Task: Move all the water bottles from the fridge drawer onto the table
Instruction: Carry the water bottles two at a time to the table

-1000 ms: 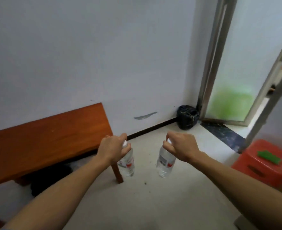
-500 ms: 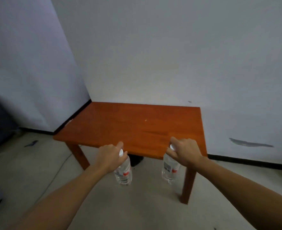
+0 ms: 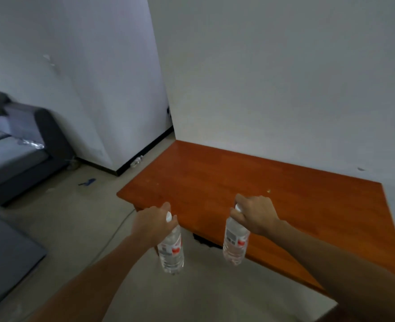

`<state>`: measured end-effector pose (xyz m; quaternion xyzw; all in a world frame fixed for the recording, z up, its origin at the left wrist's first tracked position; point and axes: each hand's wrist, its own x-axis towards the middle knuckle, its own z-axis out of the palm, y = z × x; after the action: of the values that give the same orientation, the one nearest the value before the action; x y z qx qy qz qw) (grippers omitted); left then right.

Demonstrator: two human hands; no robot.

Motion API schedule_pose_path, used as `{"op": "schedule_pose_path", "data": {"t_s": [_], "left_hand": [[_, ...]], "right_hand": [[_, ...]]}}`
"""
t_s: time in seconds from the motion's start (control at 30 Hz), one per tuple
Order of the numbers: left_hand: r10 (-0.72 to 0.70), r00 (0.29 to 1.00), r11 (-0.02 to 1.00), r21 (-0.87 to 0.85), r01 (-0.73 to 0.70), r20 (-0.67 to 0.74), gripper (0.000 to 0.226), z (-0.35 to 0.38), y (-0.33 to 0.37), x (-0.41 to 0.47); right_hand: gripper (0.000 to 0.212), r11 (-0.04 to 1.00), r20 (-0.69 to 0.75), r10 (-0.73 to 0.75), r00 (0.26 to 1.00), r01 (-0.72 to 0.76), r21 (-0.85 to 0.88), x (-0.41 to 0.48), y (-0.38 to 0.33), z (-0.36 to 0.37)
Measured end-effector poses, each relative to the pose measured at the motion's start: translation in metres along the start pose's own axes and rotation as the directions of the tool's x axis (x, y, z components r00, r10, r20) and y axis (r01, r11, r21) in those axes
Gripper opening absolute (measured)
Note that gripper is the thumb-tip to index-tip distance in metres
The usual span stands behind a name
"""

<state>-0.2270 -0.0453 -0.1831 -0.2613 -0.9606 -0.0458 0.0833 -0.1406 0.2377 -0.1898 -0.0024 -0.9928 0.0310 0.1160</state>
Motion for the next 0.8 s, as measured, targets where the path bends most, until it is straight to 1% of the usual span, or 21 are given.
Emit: {"op": "schedule_pose_path", "data": {"t_s": [0.07,0.17,0.3,0.43,0.53,0.63,0.8], "left_hand": [[0.020,1.000,1.000,0.001,-0.020,-0.001,0.027,0.004,-0.025,0.036],[0.050,0.999,0.999,-0.009,-0.050,0.011,0.025,0.003,-0.054,0.092],[0.077,0.997,0.997,-0.011,-0.077,0.022,0.025,0.011,-0.082,0.169],[0.112,0.992,0.994,-0.021,-0.111,0.050,0.026,0.037,-0.100,0.236],[0.120,0.989,0.992,-0.040,-0.117,0.085,0.028,0.059,-0.108,0.290],[0.156,0.979,0.988,-0.044,-0.151,0.133,0.029,0.077,-0.113,0.339],[0.165,0.978,0.984,-0.095,-0.153,0.129,0.027,0.099,-0.123,0.415]], "right_hand": [[0.034,1.000,0.023,0.019,1.000,-0.019,-0.005,0.039,-0.009,0.012],[0.034,0.998,0.011,0.058,0.998,-0.058,-0.004,0.087,-0.014,0.023],[0.034,0.989,0.001,0.144,0.990,-0.144,0.021,0.144,-0.001,0.036],[0.034,0.988,-0.018,0.153,0.988,-0.153,0.013,0.199,0.018,0.054],[0.030,0.985,0.006,0.174,0.985,-0.174,-0.003,0.243,0.037,0.074],[0.033,0.977,0.032,0.213,0.977,-0.213,0.000,0.281,0.059,0.094],[0.036,0.958,0.024,0.286,0.958,-0.286,0.016,0.339,0.081,0.110]]}}
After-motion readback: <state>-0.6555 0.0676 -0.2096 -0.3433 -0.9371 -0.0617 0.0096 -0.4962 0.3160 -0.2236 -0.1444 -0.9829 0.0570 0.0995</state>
